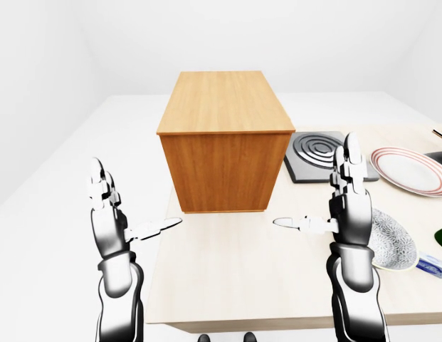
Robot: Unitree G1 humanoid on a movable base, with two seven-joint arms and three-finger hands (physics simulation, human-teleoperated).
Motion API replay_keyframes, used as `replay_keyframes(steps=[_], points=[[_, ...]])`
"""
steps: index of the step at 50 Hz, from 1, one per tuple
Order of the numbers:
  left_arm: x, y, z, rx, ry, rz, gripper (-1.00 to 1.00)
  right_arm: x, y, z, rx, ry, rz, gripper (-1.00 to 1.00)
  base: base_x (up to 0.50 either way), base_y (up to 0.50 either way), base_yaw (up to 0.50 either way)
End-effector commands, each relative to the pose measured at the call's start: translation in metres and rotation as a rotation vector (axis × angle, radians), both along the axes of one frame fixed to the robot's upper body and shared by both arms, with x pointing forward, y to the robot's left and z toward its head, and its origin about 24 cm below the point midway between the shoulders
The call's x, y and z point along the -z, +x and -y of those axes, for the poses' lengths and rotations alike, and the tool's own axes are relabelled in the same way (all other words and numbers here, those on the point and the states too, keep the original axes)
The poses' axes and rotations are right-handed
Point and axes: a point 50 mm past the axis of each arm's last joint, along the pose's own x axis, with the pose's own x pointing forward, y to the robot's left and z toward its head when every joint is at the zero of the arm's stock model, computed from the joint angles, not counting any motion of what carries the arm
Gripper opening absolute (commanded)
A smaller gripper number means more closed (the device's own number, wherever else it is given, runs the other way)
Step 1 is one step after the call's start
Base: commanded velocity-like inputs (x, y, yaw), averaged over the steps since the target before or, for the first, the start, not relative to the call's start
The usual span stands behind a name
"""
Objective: Put the bowl on the top of the cabinet.
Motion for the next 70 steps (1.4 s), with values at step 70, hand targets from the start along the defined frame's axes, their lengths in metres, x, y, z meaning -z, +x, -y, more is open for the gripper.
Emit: replay_keyframes(steps=[70], points=[[0.011, -0.001, 0.008, 0.039, 0.009, -0.055, 1.0, -0.035, -0.082, 0.106, 0.255, -0.693, -0.399, 1.0, 0.0, 0.0, 0.0]])
